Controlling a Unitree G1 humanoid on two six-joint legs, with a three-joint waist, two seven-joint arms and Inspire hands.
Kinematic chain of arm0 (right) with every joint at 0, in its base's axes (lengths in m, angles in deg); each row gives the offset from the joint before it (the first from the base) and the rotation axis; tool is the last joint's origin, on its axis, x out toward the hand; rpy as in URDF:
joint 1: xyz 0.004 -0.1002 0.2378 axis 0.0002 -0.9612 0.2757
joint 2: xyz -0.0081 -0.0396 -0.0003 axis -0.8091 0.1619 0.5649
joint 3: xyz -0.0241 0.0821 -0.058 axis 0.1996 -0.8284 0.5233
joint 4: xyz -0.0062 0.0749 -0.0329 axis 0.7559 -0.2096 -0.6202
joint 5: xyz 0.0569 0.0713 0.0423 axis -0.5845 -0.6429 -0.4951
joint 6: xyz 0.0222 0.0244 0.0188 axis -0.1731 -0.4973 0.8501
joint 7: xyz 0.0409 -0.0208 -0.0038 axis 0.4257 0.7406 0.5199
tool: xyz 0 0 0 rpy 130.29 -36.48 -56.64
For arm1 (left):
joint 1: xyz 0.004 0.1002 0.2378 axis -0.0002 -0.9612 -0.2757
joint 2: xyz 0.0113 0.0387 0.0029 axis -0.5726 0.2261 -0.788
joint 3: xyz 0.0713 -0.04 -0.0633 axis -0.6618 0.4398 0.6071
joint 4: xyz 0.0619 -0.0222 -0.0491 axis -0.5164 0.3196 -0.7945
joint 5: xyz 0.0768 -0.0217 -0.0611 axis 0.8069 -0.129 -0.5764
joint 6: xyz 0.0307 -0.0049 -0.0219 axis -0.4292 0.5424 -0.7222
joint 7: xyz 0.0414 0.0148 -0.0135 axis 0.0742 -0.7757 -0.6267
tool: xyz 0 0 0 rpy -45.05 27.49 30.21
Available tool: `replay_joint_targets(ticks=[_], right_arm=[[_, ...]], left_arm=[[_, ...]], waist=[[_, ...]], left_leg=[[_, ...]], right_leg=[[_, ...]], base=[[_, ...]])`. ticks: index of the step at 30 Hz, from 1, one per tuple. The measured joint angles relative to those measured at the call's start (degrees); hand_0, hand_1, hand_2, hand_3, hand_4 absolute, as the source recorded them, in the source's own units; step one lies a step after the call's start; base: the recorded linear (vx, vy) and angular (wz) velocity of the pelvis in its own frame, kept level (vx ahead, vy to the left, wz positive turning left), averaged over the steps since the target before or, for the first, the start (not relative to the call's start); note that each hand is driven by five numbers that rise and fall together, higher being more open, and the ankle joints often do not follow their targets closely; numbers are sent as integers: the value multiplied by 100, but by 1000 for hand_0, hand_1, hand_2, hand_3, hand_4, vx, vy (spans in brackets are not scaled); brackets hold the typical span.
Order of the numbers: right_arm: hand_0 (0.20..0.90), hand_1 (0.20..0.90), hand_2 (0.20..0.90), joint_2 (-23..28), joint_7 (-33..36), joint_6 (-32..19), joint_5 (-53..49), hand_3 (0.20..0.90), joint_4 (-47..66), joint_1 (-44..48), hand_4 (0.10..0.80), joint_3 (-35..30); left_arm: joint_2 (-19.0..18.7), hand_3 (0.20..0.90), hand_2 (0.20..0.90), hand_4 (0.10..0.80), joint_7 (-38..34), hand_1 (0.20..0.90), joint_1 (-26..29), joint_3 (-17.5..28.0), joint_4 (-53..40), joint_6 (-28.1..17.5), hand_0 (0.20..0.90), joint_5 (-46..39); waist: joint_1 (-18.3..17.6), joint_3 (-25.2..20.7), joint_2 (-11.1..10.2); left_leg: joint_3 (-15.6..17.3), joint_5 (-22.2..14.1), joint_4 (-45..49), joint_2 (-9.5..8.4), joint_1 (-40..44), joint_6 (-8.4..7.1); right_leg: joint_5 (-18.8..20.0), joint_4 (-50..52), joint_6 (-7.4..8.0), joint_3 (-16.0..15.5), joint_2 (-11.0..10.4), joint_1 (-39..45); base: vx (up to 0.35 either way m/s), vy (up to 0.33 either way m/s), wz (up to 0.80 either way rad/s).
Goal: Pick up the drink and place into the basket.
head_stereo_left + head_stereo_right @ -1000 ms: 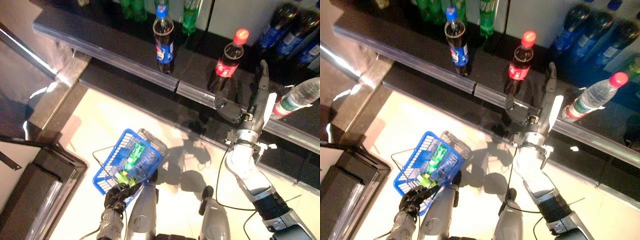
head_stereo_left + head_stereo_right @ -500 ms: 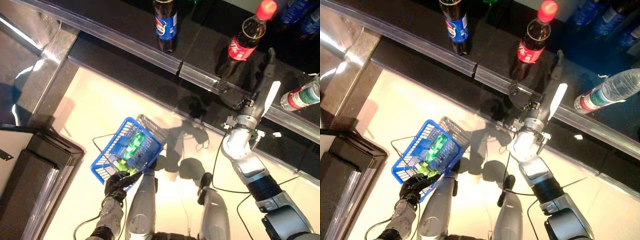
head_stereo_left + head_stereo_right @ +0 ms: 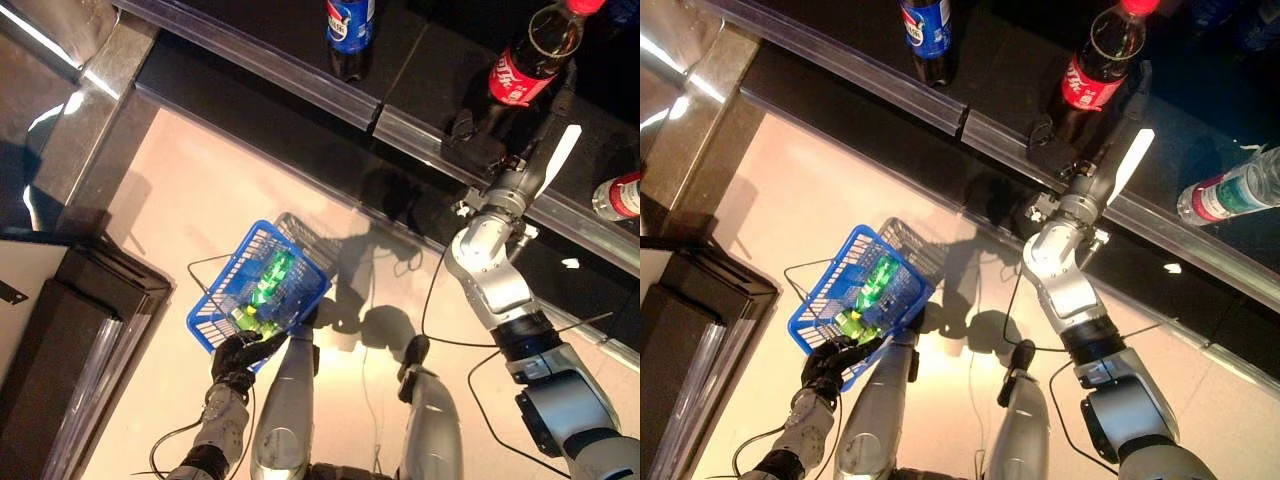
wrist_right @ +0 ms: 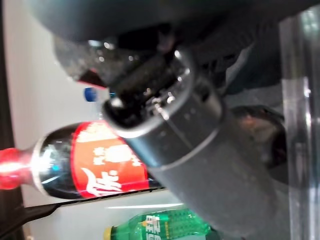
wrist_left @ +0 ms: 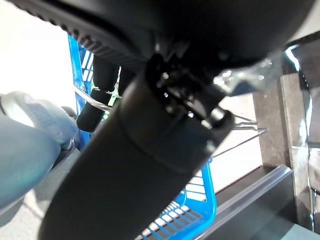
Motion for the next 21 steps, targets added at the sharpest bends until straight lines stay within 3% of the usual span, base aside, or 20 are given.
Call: replay_joint_targets(ticks=[14,16,17,18,21], right_arm=[[900,900,900,2,-137,-20,-653,900,-488,612,800,-227],[747,747,747,12,-154,-20,-699,722,-537,665,622,-243],[505,505,505,16,-167,-22,-750,439,-649,755,339,-245],[300,300,300,20,-173,-22,-785,200,-733,819,100,-248],[300,300,300,28,-244,-23,-820,200,-900,900,100,-252]], left_arm=[[-26,200,300,100,-10,300,58,-87,-78,16,300,-28],[-34,200,300,100,-7,300,59,-85,-103,17,300,-28],[-43,200,300,100,-8,300,59,-84,-121,18,300,-29],[-61,200,300,100,-6,300,59,-85,-143,24,300,-29],[-97,200,300,100,4,300,59,-86,-151,73,300,-29]], waist=[[8,0,-1],[8,0,-1],[10,0,-1],[13,1,-3],[47,2,-4]], left_leg=[[-46,-9,93,-16,-66,15],[-59,-11,126,-22,-117,18],[-64,-13,150,-25,-163,22],[-70,-13,155,-26,-186,21],[-77,-12,163,-28,-190,21]], right_leg=[[0,54,-2,-18,-8,-25],[0,62,0,-21,-9,-56],[1,85,1,-18,-12,-93],[1,94,1,-19,-13,-116],[2,101,3,-21,-12,-115]], base=[[5,2,1],[3,0,2],[0,0,0],[0,0,0],[0,0,0]])
